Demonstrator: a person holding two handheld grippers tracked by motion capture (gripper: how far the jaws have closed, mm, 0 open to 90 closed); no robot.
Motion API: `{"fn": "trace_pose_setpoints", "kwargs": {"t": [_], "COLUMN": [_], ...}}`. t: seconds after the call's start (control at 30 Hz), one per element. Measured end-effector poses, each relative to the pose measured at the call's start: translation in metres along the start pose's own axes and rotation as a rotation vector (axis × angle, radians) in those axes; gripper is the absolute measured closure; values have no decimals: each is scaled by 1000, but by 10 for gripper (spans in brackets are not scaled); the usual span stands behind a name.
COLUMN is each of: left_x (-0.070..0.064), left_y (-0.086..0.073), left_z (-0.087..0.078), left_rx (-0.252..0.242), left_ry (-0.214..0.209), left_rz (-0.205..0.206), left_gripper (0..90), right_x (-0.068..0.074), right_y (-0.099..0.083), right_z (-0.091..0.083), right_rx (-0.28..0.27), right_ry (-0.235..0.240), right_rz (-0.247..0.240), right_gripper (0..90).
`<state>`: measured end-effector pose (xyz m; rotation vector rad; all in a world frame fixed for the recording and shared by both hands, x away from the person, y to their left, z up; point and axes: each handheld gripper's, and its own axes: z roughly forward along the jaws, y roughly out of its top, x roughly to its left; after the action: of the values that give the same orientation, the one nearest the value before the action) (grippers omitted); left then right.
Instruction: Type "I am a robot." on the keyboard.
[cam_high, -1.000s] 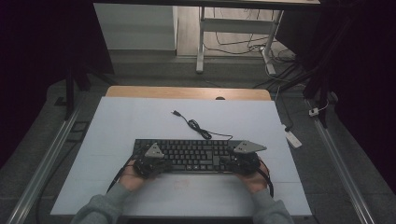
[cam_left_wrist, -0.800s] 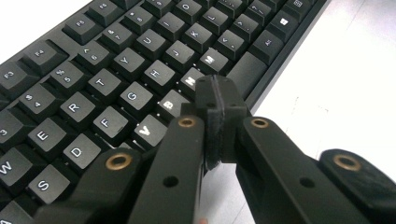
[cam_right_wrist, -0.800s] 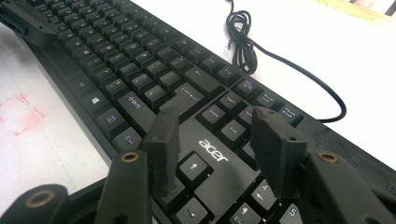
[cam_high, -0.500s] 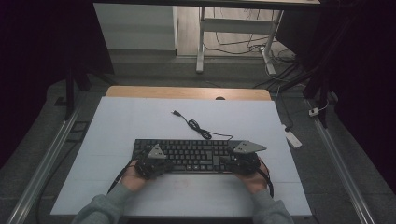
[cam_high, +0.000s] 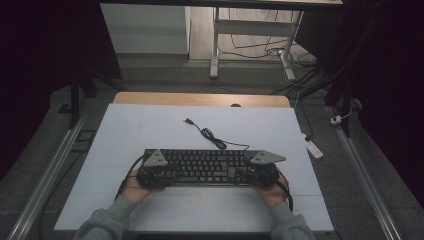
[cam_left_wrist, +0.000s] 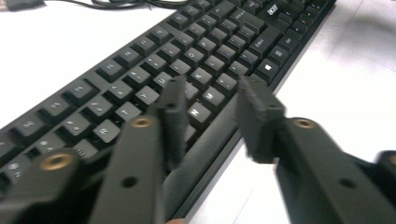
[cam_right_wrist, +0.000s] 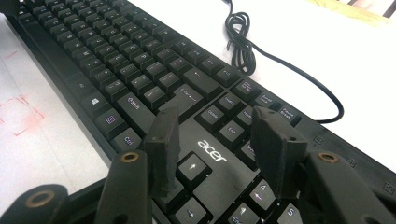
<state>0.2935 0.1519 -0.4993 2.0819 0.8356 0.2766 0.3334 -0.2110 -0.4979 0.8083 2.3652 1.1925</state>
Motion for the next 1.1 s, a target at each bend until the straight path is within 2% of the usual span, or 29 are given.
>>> {"fn": "trace_pose_setpoints", "kwargs": {"t": [0.13,0.23,0.43,0.63,1.1], "left_x": [8,15,27,31,31], "left_y": [-1,-2,-4,-5,-4], "left_z": [-7,-13,-22,-24,-24], "left_rx": [-12,-18,-24,-23,-23], "left_ry": [16,20,48,56,55], "left_rz": [-37,-64,-112,-120,-104], "left_gripper": [498,503,435,416,422], "right_x": [0,-1,0,-1,0], "right_y": [0,0,0,0,0], "right_z": [0,0,0,0,0], "right_rx": [-2,-2,1,5,2], "right_ry": [-1,-1,-1,-2,-6], "right_rz": [-2,1,-4,-5,-8], "right_gripper": [524,523,523,523,518]}}
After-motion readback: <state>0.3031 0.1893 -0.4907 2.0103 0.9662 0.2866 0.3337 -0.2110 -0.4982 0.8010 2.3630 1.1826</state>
